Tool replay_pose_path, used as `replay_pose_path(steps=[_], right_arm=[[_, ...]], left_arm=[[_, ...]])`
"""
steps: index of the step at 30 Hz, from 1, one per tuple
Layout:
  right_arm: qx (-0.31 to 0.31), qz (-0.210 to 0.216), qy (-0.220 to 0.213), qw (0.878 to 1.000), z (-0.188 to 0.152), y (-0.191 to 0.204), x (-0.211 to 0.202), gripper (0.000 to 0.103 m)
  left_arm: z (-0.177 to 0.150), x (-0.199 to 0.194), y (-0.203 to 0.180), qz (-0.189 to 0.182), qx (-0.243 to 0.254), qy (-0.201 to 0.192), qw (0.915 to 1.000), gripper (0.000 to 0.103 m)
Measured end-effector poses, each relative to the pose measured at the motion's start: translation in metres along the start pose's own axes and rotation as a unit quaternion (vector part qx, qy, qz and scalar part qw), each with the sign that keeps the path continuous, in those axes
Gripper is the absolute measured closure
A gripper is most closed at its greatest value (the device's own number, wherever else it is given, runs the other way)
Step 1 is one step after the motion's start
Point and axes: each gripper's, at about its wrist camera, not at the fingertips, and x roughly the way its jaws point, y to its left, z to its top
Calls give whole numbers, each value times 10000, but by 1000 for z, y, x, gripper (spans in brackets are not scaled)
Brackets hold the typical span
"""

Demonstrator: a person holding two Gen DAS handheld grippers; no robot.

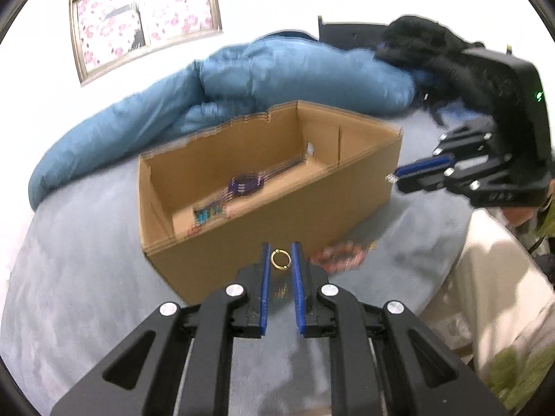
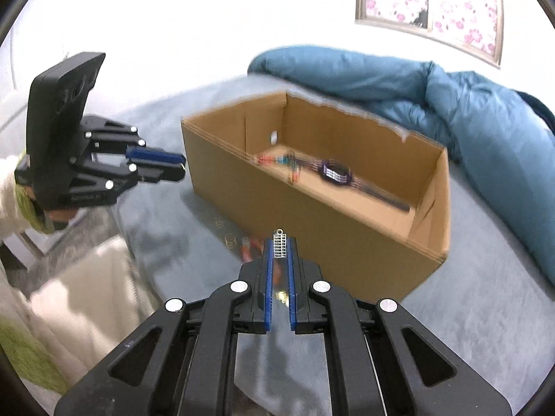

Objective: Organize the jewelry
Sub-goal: 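Carry the charm and ring into the box and open both tools to drop them, then withdraw both tools from the box back toward the jewelry on the bed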

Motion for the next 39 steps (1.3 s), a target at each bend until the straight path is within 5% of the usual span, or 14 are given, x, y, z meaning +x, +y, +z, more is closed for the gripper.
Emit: replay_pose_path(steps=[7,20,24,27,39], right_arm=[[69,-125,-522,9985,45,-17,-9,97],[645,-355,245,9970,61,-77,61,95],[754,-386,276,9960,59,-87,70,84],[811,-387,195,9958,56,-91,69,81],[664,-508,-283,9961,49,-79,20,61]], left_arm=[[54,12,11,-26,-169,-252,9995,92],[83,121,37,-154,-690,676,9952,91],[81,124,41,-138,-811,652,9945,71],[79,120,46,-108,-914,517,9944,66],[68,74,58,86,-1069,52,9942,63]])
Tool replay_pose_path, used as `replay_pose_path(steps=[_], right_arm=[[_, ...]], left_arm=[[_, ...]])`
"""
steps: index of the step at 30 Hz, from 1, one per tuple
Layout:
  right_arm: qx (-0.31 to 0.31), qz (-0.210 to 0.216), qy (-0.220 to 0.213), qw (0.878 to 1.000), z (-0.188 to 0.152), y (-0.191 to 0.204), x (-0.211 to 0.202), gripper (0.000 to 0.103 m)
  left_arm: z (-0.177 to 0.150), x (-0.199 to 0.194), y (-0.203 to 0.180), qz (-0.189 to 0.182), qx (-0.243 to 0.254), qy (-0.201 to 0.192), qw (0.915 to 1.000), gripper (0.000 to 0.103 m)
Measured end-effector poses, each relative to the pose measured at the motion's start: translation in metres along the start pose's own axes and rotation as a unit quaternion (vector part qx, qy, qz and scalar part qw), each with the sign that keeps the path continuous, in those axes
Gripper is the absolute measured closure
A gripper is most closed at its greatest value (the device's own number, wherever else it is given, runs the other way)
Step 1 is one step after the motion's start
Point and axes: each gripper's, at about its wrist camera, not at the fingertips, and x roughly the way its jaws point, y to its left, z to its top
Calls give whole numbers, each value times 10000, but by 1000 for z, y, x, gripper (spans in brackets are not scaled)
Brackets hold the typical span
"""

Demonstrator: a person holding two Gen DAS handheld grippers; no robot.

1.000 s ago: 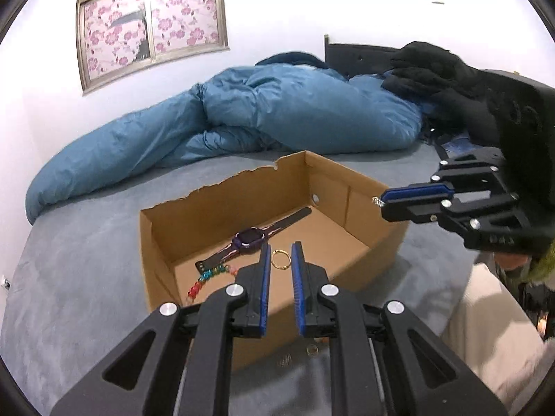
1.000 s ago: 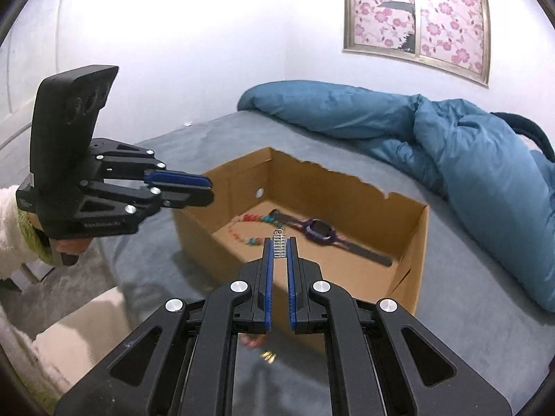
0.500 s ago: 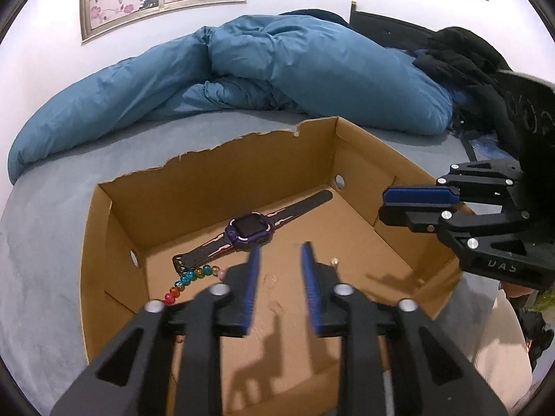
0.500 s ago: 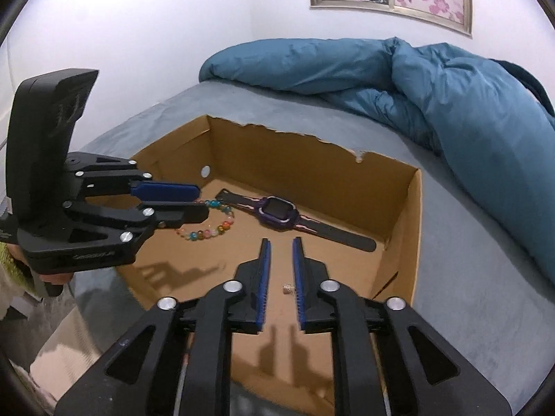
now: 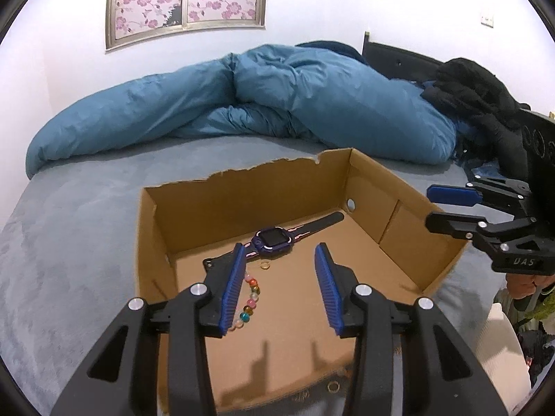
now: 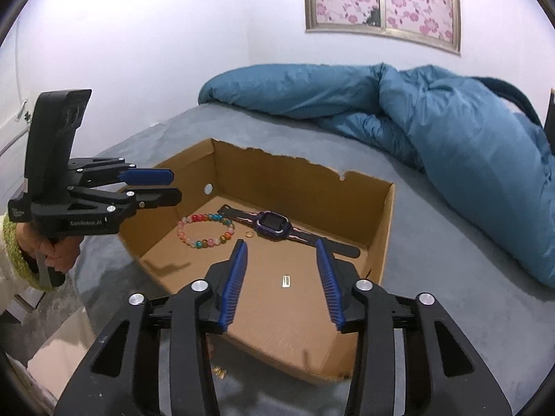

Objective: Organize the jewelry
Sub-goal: 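Withdraw both tools from the box back toward the jewelry on the bed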

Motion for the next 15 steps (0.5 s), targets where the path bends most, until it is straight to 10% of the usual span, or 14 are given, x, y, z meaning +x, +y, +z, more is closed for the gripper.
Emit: replay_pose_path(steps=[15], right_arm=[[-316,202,-84,9993,-27,36,-48,59]], left_arm=[[-43,-69,-16,-49,173,-103,9998,63]])
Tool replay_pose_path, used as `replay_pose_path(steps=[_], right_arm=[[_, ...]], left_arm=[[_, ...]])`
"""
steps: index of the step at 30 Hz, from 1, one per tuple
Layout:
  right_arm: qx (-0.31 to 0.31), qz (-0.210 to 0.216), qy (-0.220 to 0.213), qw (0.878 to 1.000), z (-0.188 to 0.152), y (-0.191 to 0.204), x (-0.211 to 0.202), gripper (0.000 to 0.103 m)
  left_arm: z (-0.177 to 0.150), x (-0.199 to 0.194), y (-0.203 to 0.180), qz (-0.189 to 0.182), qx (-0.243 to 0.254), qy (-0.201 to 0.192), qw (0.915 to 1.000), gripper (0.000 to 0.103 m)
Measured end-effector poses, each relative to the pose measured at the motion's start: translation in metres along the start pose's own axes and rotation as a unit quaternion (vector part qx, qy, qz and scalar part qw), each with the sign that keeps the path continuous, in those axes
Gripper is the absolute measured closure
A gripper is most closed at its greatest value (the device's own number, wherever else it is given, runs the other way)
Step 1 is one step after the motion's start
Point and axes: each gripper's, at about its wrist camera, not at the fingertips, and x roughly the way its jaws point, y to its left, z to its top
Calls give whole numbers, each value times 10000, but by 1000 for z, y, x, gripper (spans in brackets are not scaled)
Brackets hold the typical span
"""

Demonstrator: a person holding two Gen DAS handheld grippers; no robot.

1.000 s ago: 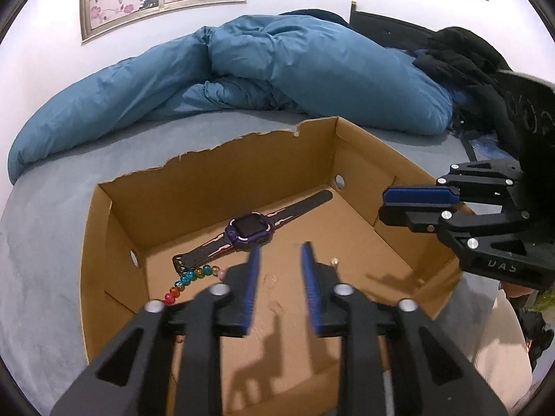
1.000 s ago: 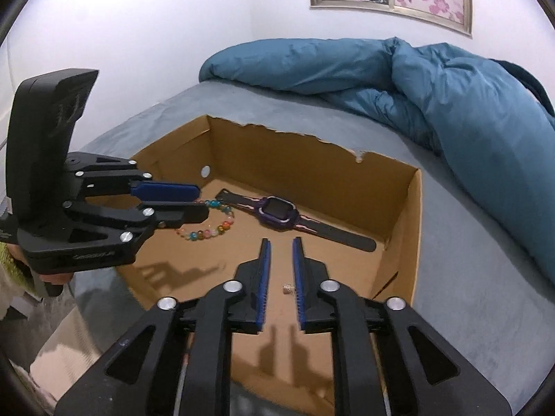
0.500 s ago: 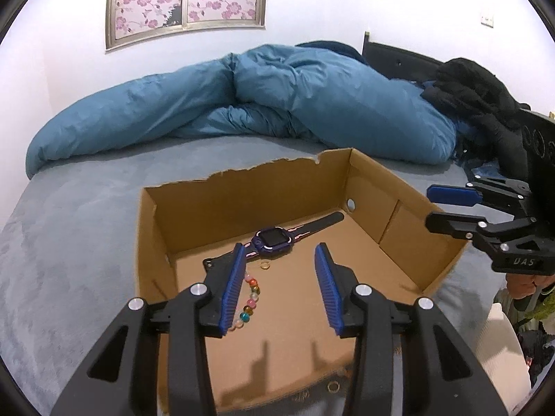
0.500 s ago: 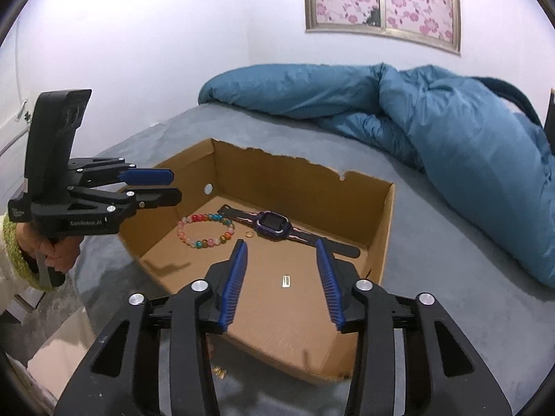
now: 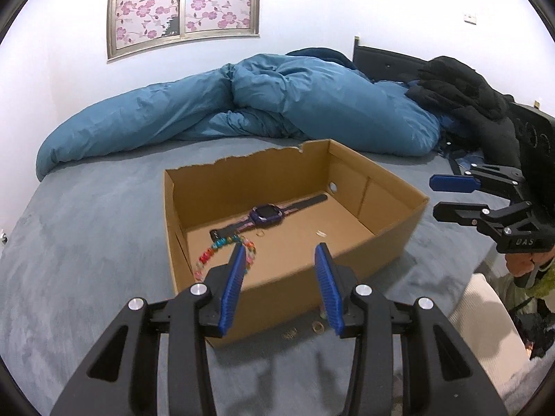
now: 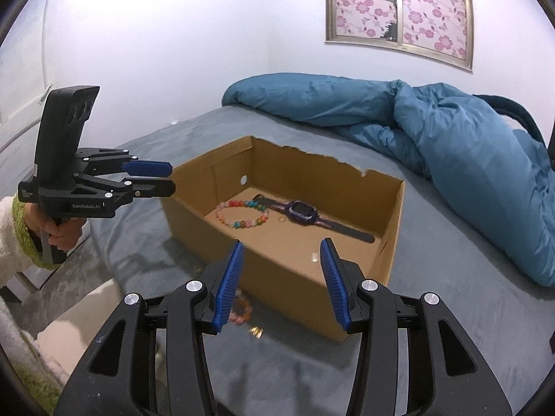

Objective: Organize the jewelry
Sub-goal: 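Withdraw both tools from the box back toward the jewelry on the bed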

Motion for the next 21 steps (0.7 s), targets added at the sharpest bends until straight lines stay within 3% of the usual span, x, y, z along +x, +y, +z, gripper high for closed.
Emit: replay_pose_path(steps=[8,21], right_arm=[[-77,193,362,9991,-26,13,3,59],[-271,535,1078,9924,-61,15,63,72]], left_arm=[[-31,-3,-19,-297,150,238,9992,63],[-77,55,-13,-213,481,898,9946,63]])
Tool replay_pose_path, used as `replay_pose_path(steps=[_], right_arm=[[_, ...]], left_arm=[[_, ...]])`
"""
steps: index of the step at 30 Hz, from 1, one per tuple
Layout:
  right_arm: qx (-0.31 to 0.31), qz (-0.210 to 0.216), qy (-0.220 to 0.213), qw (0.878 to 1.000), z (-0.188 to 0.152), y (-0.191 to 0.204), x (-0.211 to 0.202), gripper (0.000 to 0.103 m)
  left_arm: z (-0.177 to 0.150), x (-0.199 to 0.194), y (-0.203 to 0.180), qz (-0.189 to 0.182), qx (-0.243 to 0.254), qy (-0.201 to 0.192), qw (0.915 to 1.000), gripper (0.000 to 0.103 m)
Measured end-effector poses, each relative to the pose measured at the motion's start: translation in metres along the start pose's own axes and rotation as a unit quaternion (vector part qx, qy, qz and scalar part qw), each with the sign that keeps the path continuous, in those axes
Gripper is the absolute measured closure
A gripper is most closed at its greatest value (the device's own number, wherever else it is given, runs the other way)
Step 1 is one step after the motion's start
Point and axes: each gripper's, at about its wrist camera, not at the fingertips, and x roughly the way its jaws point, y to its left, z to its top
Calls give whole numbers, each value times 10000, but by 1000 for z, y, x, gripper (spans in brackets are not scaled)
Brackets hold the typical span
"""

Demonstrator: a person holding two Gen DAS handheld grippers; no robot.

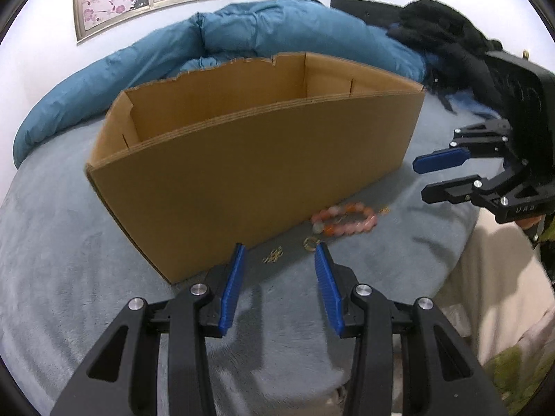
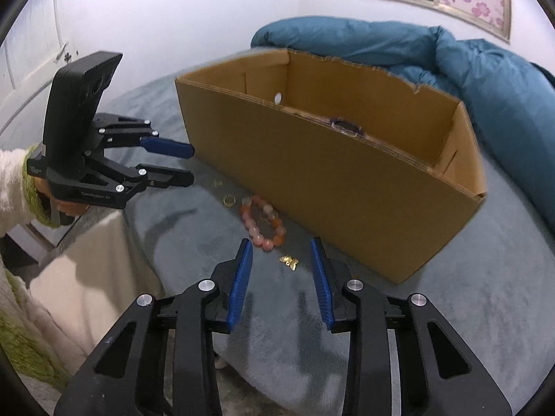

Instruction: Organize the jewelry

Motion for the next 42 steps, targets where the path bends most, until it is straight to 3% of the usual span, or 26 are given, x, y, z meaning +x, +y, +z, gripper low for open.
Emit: replay_pose_path(steps=[15,25,34,42], right_arm=[[-241,133,461,9986,-5,-1,45,77],[-211,202,502,9983,-3,-5,53,81],[-209,198,504,9983,0,-4,49,90],[-171,184,454,9987,-2,-6,42,90]], left_arm=[[-1,40,8,-160,202,207,9995,70],[2,45,9,-237,136,201,9994,81],[-3,43,11,-225,81,160,9996,98],[-1,37,10,-189,40,121,9997,99]])
